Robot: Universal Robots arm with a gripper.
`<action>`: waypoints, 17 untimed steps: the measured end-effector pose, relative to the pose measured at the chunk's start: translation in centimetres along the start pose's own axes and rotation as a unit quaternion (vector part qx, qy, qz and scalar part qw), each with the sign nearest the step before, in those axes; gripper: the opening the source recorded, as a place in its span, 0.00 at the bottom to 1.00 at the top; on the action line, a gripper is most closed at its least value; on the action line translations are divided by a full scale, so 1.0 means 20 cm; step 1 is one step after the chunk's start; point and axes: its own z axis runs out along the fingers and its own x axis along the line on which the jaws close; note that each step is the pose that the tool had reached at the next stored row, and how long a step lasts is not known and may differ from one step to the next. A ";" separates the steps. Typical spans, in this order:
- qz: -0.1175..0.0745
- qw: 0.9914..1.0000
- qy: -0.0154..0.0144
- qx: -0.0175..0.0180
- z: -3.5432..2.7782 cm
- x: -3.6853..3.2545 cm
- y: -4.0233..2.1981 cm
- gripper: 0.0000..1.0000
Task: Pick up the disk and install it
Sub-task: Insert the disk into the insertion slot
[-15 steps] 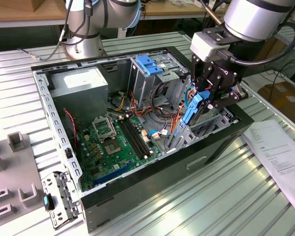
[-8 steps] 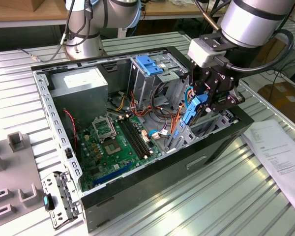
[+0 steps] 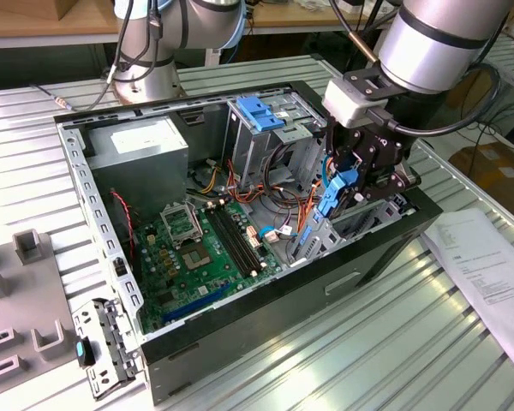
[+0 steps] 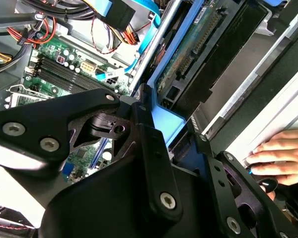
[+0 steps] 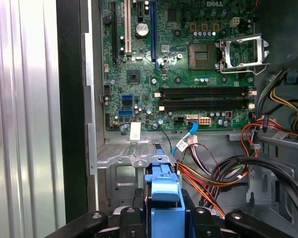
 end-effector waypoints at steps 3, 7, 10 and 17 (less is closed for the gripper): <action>0.000 1.000 0.000 0.000 0.002 0.000 0.000 0.38; 0.000 1.000 0.000 0.000 0.001 0.000 0.000 0.45; 0.000 1.000 0.000 0.000 0.001 0.000 0.000 0.36; 0.000 1.000 0.000 0.000 0.002 0.000 0.000 0.11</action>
